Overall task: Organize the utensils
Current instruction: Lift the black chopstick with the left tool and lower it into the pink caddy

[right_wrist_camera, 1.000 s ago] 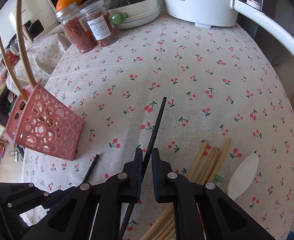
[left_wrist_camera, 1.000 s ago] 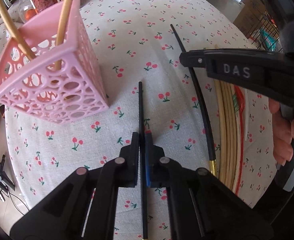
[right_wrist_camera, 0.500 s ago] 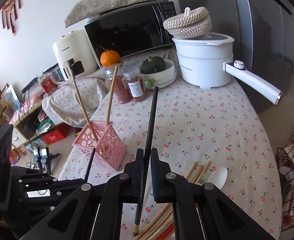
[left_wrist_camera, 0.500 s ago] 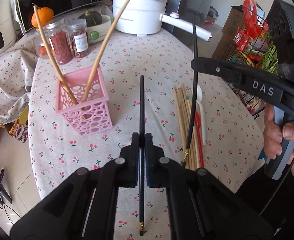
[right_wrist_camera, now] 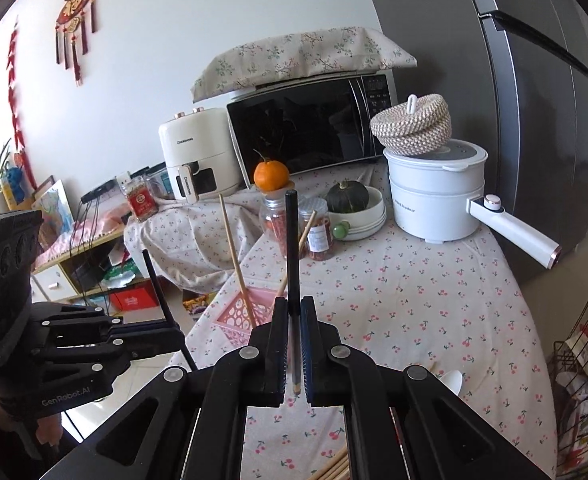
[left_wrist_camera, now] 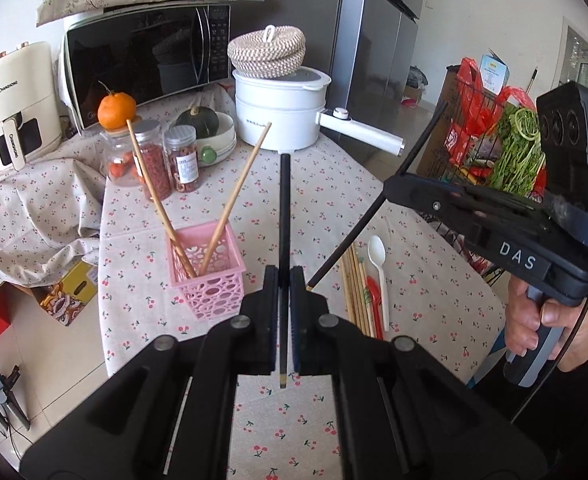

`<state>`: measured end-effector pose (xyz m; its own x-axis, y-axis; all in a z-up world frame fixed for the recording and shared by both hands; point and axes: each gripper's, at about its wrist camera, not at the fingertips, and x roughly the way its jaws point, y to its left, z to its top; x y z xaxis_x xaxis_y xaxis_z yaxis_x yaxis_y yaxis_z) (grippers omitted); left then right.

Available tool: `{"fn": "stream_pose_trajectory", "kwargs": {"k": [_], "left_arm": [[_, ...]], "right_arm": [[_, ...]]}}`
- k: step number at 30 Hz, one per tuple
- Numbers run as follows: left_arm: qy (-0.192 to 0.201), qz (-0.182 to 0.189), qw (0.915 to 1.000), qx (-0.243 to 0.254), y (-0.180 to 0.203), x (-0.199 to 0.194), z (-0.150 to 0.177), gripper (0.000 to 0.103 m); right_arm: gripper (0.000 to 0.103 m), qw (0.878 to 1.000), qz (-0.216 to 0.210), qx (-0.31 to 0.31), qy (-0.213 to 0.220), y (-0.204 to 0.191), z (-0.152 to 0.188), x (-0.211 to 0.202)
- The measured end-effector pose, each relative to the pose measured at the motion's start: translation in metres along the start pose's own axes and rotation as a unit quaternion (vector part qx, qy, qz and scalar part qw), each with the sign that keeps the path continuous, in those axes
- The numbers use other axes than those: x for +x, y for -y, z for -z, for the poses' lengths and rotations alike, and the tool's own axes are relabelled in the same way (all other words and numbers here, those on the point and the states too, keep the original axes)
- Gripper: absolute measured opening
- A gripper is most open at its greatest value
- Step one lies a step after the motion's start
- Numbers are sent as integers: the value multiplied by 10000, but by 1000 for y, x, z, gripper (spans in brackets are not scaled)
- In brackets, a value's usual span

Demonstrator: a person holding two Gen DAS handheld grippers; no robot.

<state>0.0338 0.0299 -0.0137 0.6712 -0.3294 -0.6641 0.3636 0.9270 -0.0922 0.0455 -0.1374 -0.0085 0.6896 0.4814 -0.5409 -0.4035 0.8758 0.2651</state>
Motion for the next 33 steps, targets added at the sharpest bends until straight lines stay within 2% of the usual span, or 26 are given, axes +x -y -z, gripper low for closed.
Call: {"fn": "stream_pose_trajectory", "kwargs": {"k": [6, 11, 16, 24, 29, 33], "left_arm": [[629, -139, 9979, -40, -8, -30, -20, 6], [1195, -368, 9921, -60, -10, -51, -37, 6], [1459, -578, 9876, -89, -14, -51, -47, 6], [1462, -1067, 9834, -156, -28, -24, -55, 6], [1205, -1120, 9858, -334, -43, 3, -54, 6], [875, -1133, 9889, -401, -52, 22, -53, 6]], "right_arm": [[6, 9992, -130, 91, 371, -2, -22, -13], [6, 9977, -152, 111, 646, -4, -38, -19], [6, 9963, -202, 174, 817, -9, -50, -17], [6, 9936, -348, 394, 1004, -13, -64, 5], [6, 9924, -485, 548, 987, -13, -67, 29], [6, 9949, -421, 504, 764, -15, -63, 51]]}}
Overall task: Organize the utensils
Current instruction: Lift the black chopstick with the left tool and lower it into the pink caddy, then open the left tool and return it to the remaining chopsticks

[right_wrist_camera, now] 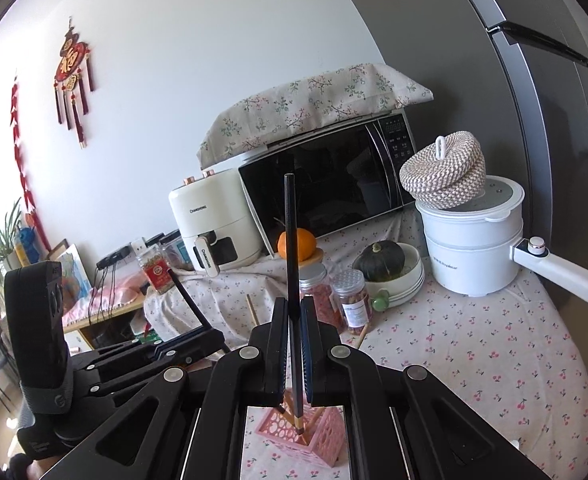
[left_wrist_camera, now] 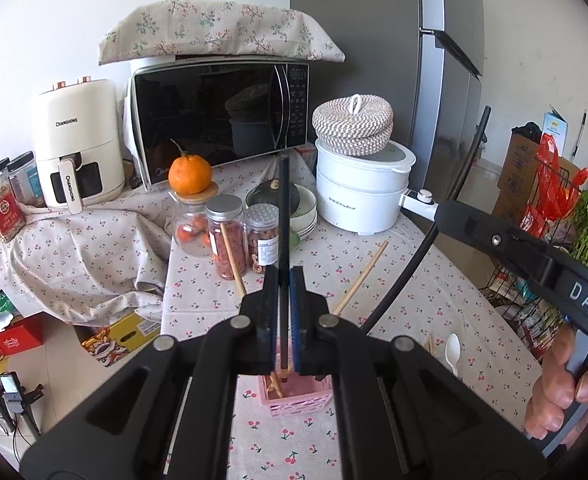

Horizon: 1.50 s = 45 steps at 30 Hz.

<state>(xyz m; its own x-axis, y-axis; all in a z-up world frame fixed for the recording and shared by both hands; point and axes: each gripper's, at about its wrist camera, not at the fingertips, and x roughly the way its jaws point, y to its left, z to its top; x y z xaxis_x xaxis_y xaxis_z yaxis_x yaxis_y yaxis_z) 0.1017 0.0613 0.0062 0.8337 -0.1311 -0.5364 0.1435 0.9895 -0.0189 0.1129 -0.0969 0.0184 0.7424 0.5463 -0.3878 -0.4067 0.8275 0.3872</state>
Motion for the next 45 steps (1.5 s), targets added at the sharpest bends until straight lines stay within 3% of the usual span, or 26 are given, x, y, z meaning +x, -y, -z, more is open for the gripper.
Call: {"fn": "stream_pose_trajectory", "kwargs": {"k": [8, 18, 26, 32, 38, 40, 43, 45], "left_arm": [[-526, 27, 9985, -172, -8, 25, 7, 6], [-660, 20, 9972, -340, -12, 35, 9, 6], [-485, 93, 9981, -369, -12, 23, 7, 10], [-468, 237, 9979, -372, -8, 12, 8, 26], [-557, 395, 9968, -415, -4, 5, 14, 53], [-612, 438, 9964, -389, 0, 2, 17, 67], [-746, 518, 9953, -340, 9, 1, 23, 80], [-878, 612, 9938, -307, 17, 3, 27, 83]], "right_arm": [[6, 9988, 155, 0, -466, 8, 19, 30], [11, 9981, 162, 126, -581, 18, 20, 37], [16, 9990, -11, 293, -329, 24, 9, 11], [23, 9994, -74, 302, -146, 27, 2, -18], [40, 9995, 67, 294, -89, 39, 2, -46], [51, 9994, 153, 276, -100, 45, 4, -53], [62, 9991, 315, 247, -158, 55, 8, -62], [66, 9984, 437, 271, -236, 63, 11, -66]]}}
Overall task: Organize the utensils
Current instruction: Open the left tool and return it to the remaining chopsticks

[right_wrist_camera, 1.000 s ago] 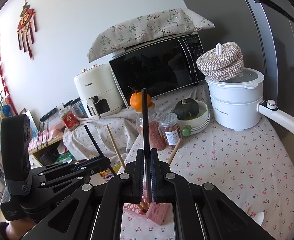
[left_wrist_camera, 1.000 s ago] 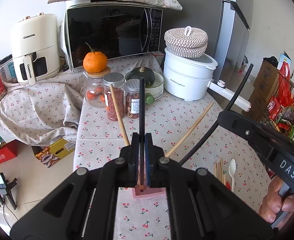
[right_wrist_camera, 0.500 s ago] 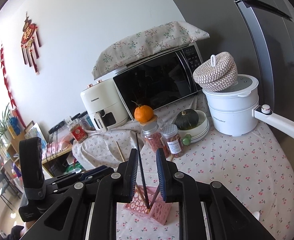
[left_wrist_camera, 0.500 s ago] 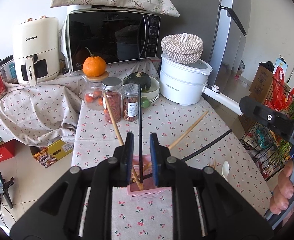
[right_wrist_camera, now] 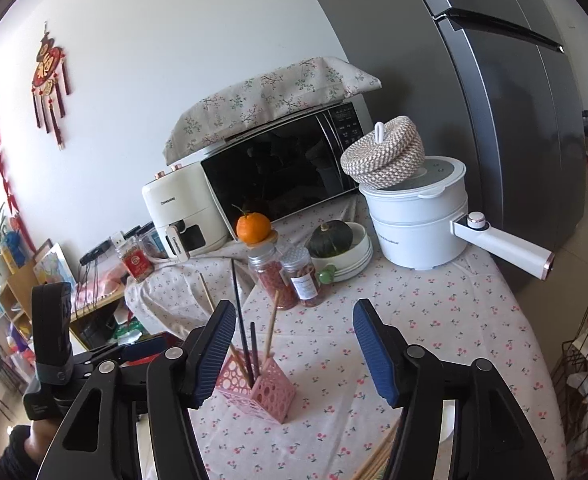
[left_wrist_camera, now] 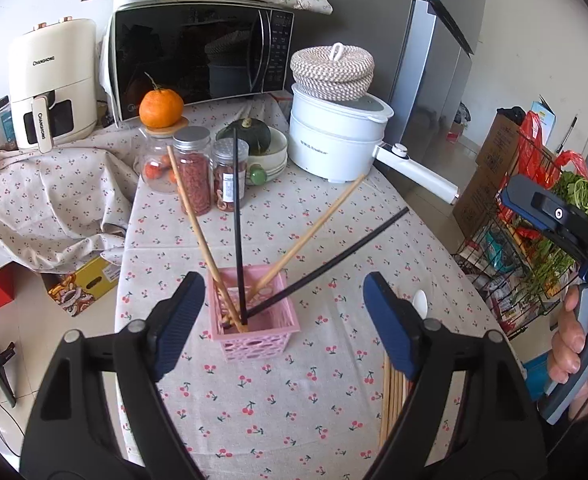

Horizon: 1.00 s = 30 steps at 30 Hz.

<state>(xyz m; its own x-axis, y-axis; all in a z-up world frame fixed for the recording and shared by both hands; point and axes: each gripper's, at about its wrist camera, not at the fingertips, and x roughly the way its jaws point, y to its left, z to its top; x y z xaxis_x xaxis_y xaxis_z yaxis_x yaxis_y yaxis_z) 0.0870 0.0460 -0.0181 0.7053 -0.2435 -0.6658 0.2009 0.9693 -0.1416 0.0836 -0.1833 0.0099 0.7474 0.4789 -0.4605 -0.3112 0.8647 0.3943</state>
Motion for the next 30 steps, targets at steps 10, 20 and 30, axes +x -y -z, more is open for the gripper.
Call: {"fn": "stream_pose_trajectory", "kwargs": {"k": [10, 20, 30], "left_arm": [[-772, 429, 9960, 150, 38, 28, 22, 91], [-1436, 311, 9885, 348, 68, 63, 36, 91], [-2147, 423, 9752, 337, 98, 116, 47, 79]], "right_arm": [[80, 9948, 766, 76, -669, 39, 14, 1], [81, 9691, 1518, 697, -1816, 100, 38, 23], [81, 9424, 1940, 956, -2552, 136, 56, 46]]}}
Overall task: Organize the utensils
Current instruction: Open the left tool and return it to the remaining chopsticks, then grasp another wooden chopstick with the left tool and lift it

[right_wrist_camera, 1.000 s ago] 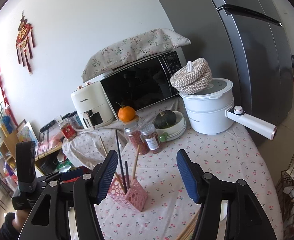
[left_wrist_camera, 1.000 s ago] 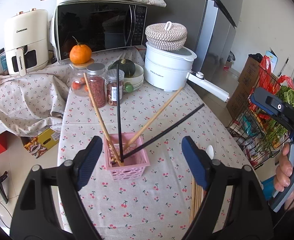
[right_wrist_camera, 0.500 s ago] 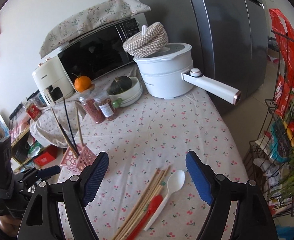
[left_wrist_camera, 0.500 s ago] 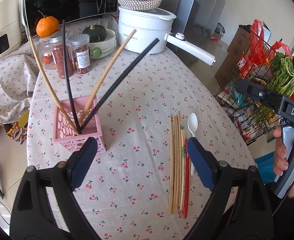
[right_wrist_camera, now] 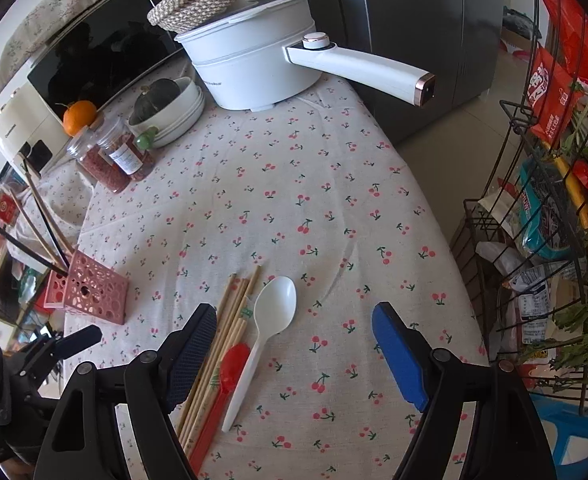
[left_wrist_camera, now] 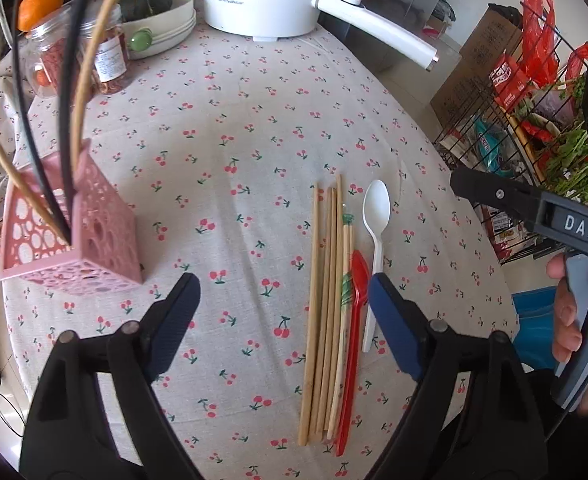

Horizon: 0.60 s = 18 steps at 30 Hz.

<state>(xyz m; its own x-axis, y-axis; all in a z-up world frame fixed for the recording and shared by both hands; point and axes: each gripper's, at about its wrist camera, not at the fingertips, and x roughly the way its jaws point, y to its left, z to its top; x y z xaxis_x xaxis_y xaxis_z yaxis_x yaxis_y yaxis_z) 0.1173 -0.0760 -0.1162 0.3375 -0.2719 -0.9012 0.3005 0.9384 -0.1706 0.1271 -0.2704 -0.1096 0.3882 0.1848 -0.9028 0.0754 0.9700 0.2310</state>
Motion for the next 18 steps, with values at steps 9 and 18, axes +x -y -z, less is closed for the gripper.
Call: {"fn": "stream_pose_trajectory", "kwargs": {"k": [9, 18], "left_arm": [[-461, -26, 9989, 92, 18, 63, -16, 26], [-614, -318, 9974, 182, 23, 78, -24, 12]], "right_arm": [[81, 9995, 22, 115, -305, 17, 1, 13], [81, 9991, 40, 165, -381, 26, -4, 19]]}}
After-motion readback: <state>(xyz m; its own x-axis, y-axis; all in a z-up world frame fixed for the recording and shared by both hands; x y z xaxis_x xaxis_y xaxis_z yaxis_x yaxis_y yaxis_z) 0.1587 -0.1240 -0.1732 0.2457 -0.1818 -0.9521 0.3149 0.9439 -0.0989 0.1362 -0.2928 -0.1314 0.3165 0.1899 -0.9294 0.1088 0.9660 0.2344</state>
